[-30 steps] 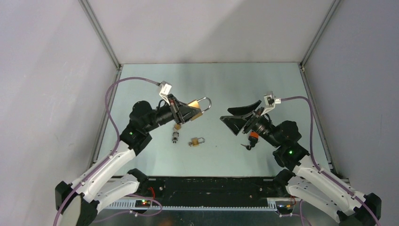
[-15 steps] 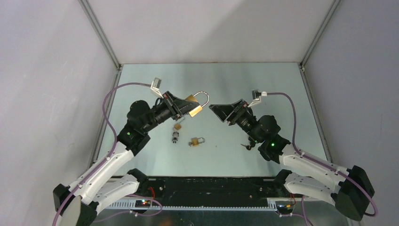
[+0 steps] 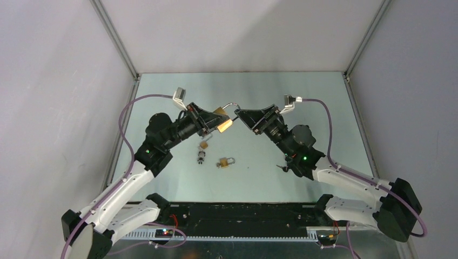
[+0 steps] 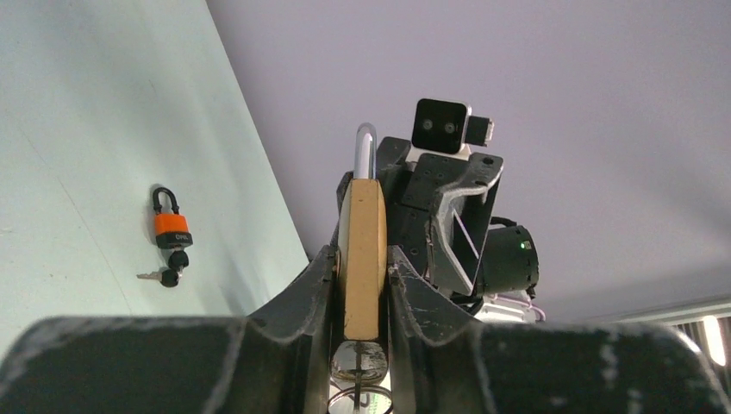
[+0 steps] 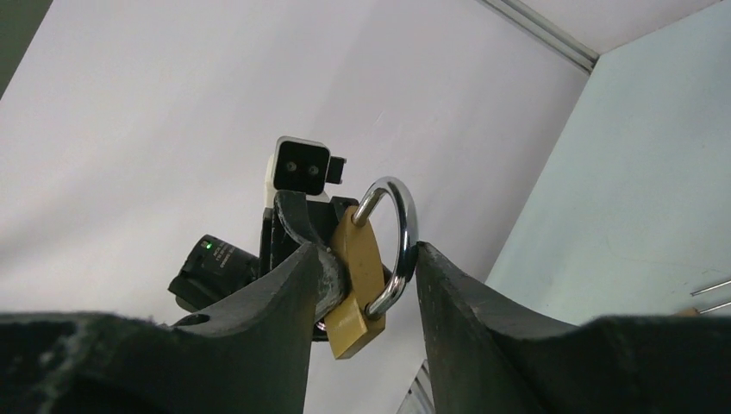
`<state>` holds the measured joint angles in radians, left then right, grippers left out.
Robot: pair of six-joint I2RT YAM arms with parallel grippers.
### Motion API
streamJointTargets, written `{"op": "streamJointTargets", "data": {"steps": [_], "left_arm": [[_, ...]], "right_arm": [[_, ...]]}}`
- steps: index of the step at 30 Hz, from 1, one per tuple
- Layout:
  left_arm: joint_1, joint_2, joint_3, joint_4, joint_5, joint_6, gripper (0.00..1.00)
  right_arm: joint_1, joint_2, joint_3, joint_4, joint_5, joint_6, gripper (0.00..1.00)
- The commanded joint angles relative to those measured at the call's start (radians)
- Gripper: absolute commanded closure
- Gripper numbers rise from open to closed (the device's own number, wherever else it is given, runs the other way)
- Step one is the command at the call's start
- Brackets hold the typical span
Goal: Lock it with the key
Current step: Place the lock at the center of the board.
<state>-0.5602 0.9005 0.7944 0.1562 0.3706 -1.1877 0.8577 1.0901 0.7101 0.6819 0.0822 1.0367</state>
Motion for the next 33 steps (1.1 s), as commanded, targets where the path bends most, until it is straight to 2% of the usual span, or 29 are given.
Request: {"op": "streamJointTargets", "data": {"steps": [1,5,7,8,9,10,11,12,14,16,18,23,28,33], "left_arm": [[-0.004,-0.028,0.064,0.104,0.046,-0.026,0.96],[-0.004,-0.027,0.064,0.104,0.064,-0.03,0.93],[-0.004,-0.025,0.062,0.104,0.071,-0.033,0.91],[-0.004,-0.026,0.061,0.105,0.072,-0.032,0.89],[-0.004,-0.026,0.06,0.104,0.075,-0.029,0.83],[-0.004,-0.027,0.059,0.104,0.076,-0.021,0.79],[-0.004,-0.029,0.057,0.104,0.077,-0.016,0.67],[-0.004,-0.032,0.054,0.103,0.075,-0.002,0.59],[-0.003,-0.038,0.047,0.104,0.071,0.041,0.33],[-0.002,-0.038,0.04,0.104,0.091,0.094,0.22],[0.002,-0.027,0.043,0.095,0.134,0.169,0.18],[0.011,0.009,0.077,0.029,0.288,0.391,0.14],[0.015,0.026,0.162,-0.165,0.354,0.626,0.14],[0.014,0.011,0.186,-0.24,0.378,0.699,0.18]], "right_arm": [[-0.004,0.017,0.063,0.056,-0.009,0.035,0.52],[-0.014,0.029,0.07,0.072,-0.024,0.024,0.57],[-0.024,0.039,0.074,0.077,-0.042,0.028,0.64],[-0.028,0.043,0.08,0.078,-0.061,0.031,0.74],[-0.04,0.051,0.085,0.075,-0.082,0.039,0.79],[-0.045,0.056,0.092,0.063,-0.11,0.044,0.88],[-0.056,0.062,0.094,0.061,-0.12,0.055,0.92],[-0.061,0.063,0.096,0.057,-0.143,0.058,0.99],[-0.078,0.06,0.097,0.057,-0.16,0.049,1.0],[-0.088,0.048,0.097,0.063,-0.182,0.022,1.0],[-0.101,0.03,0.1,0.062,-0.217,-0.01,1.0],[-0.136,-0.015,0.149,-0.015,-0.377,-0.094,1.0],[-0.163,-0.04,0.169,-0.049,-0.516,-0.151,1.0],[-0.168,-0.047,0.185,-0.083,-0.616,-0.201,1.0]]}}
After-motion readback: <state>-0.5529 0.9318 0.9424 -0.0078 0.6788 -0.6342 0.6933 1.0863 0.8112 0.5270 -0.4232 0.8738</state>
